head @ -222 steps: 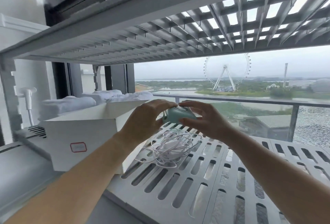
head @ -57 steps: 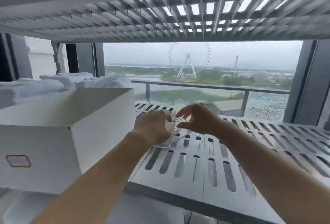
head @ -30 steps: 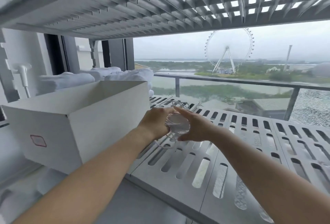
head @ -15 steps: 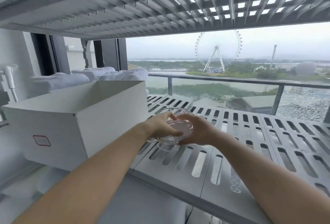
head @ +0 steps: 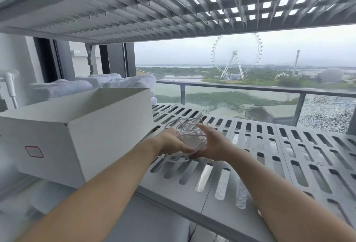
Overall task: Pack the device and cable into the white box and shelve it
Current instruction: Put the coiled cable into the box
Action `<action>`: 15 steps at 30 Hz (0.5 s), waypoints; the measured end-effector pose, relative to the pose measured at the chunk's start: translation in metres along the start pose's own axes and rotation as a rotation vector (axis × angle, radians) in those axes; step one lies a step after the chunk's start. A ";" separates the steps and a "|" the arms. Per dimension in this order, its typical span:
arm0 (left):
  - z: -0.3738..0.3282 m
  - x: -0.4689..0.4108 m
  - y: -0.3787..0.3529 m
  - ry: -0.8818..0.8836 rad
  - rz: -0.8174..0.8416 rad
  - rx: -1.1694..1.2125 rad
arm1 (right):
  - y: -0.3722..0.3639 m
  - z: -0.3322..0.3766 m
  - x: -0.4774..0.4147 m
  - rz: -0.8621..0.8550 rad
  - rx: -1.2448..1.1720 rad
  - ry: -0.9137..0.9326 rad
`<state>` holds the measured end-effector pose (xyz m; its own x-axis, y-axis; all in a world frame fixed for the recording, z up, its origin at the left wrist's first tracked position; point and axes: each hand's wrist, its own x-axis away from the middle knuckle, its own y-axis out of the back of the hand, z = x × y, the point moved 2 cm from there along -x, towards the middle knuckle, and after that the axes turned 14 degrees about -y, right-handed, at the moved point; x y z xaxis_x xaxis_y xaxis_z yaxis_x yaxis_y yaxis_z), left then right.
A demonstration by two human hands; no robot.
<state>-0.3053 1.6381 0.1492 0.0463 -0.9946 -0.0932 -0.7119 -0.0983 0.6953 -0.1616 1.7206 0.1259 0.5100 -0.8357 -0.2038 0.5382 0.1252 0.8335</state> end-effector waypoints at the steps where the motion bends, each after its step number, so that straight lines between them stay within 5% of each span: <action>1: -0.001 0.003 -0.001 -0.015 -0.011 0.042 | 0.001 0.000 0.002 -0.005 -0.011 0.012; 6: -0.010 0.023 -0.002 -0.164 -0.067 0.200 | 0.014 0.008 0.014 -0.062 -0.099 0.096; 15: -0.059 0.059 0.073 -0.471 -0.334 0.205 | 0.070 0.092 0.030 -0.411 -0.163 0.267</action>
<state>-0.3129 1.5702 0.2360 0.0090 -0.7845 -0.6201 -0.8349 -0.3471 0.4271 -0.1705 1.6551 0.2252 0.3762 -0.6706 -0.6393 0.8169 -0.0855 0.5704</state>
